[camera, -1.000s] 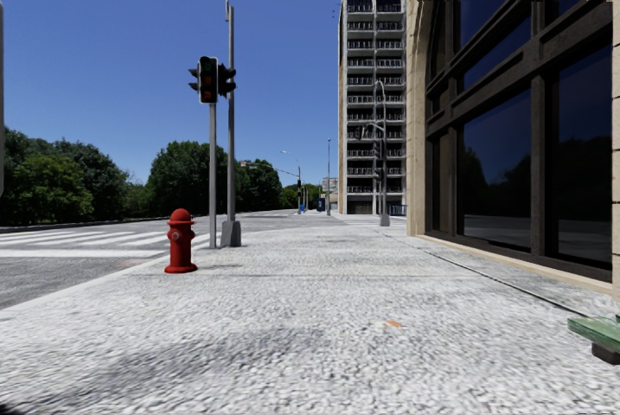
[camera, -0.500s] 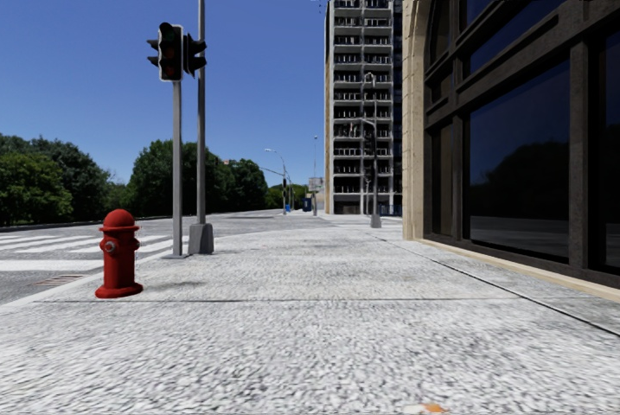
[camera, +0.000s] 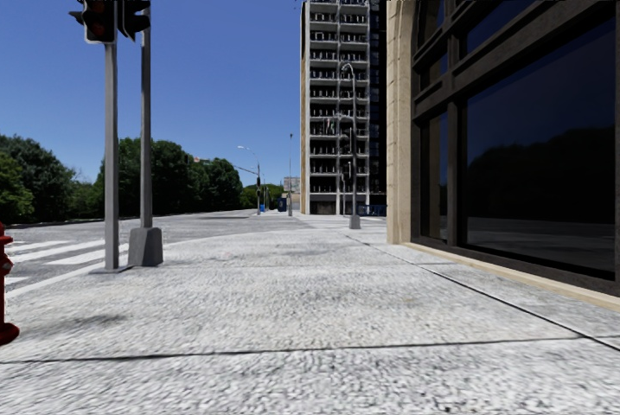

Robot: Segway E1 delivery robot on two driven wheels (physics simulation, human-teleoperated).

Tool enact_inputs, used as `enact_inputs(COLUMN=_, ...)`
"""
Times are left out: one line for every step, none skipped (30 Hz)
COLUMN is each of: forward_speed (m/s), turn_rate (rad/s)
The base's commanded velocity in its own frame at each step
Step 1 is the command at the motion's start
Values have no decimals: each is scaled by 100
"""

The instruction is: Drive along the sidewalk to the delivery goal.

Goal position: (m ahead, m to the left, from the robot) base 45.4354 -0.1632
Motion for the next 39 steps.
enact_inputs(forward_speed=200, turn_rate=-29)
enact_inputs(forward_speed=200, turn_rate=-29)
enact_inputs(forward_speed=200, turn_rate=-29)
enact_inputs(forward_speed=200, turn_rate=-29)
enact_inputs(forward_speed=200, turn_rate=-29)
enact_inputs(forward_speed=200, turn_rate=-29)
enact_inputs(forward_speed=200, turn_rate=-29)
enact_inputs(forward_speed=200, turn_rate=-29)
enact_inputs(forward_speed=200, turn_rate=-29)
enact_inputs(forward_speed=200, turn_rate=-29)
enact_inputs(forward_speed=200, turn_rate=-29)
enact_inputs(forward_speed=200, turn_rate=-29)
enact_inputs(forward_speed=200, turn_rate=-29)
enact_inputs(forward_speed=200, turn_rate=-27)
enact_inputs(forward_speed=200, turn_rate=-14)
enact_inputs(forward_speed=200, turn_rate=-14)
enact_inputs(forward_speed=200, turn_rate=-3)
enact_inputs(forward_speed=200, turn_rate=0)
enact_inputs(forward_speed=200, turn_rate=0)
enact_inputs(forward_speed=200, turn_rate=0)
enact_inputs(forward_speed=200, turn_rate=0)
enact_inputs(forward_speed=200, turn_rate=0)
enact_inputs(forward_speed=200, turn_rate=0)
enact_inputs(forward_speed=200, turn_rate=0)
enact_inputs(forward_speed=200, turn_rate=0)
enact_inputs(forward_speed=200, turn_rate=0)
enact_inputs(forward_speed=200, turn_rate=0)
enact_inputs(forward_speed=200, turn_rate=0)
enact_inputs(forward_speed=200, turn_rate=0)
enact_inputs(forward_speed=200, turn_rate=0)
enact_inputs(forward_speed=200, turn_rate=0)
enact_inputs(forward_speed=200, turn_rate=0)
enact_inputs(forward_speed=200, turn_rate=0)
enact_inputs(forward_speed=200, turn_rate=0)
enact_inputs(forward_speed=200, turn_rate=0)
enact_inputs(forward_speed=200, turn_rate=0)
enact_inputs(forward_speed=200, turn_rate=0)
enact_inputs(forward_speed=200, turn_rate=0)
enact_inputs(forward_speed=200, turn_rate=0)
